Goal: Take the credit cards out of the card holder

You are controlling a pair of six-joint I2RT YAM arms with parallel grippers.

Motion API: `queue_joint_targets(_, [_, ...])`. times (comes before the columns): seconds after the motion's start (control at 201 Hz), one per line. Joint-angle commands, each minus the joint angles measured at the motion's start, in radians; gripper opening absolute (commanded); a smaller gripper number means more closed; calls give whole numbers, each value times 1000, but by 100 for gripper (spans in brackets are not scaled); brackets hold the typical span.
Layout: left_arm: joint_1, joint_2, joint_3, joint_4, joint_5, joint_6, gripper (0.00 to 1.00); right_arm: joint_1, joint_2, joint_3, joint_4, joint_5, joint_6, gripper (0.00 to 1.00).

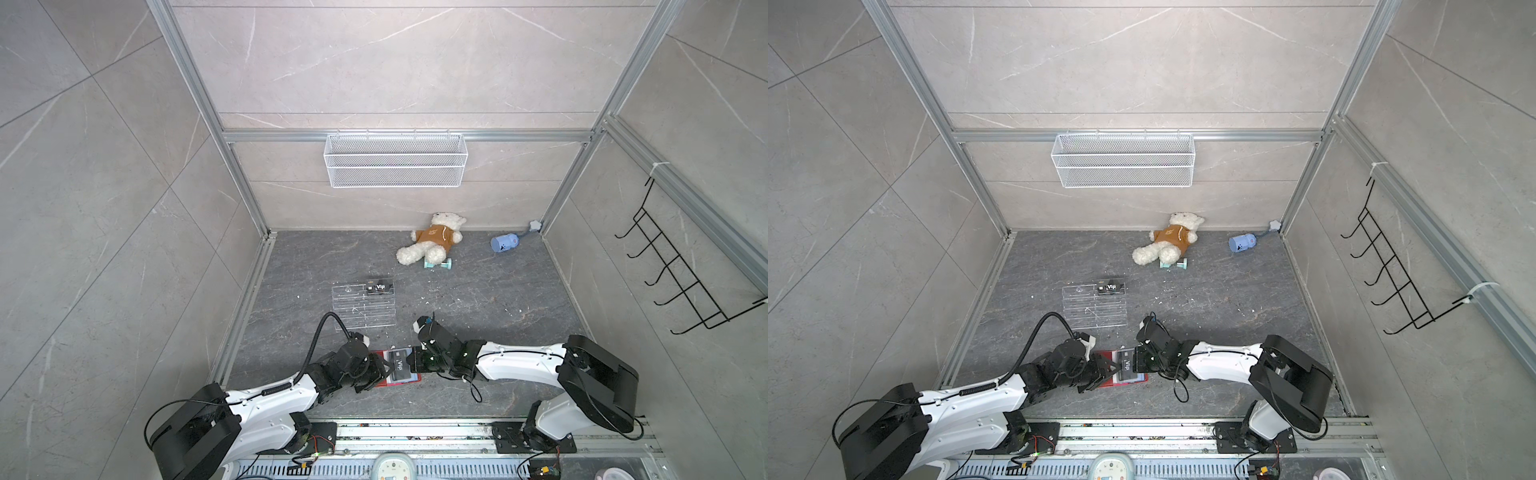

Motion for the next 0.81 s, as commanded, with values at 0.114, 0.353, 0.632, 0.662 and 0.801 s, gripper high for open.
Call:
queue_joint_targets(0.114, [7, 8, -23, 104, 16, -23, 38, -3, 24, -25, 25, -5, 19, 0])
queue_joint_targets(0.353, [9, 70, -72, 229, 6, -36, 37, -4, 40, -42, 54, -15, 33, 0])
queue_joint_targets(0.632, [9, 74, -122, 309, -28, -29, 34, -3, 46, -58, 69, -24, 36, 0])
queue_joint_targets(0.662, [8, 70, -129, 309, -35, -26, 33, -4, 48, -61, 71, -25, 37, 0])
queue_joint_targets(0.801, [9, 48, -147, 325, -46, -22, 31, -3, 52, -66, 86, -35, 39, 0])
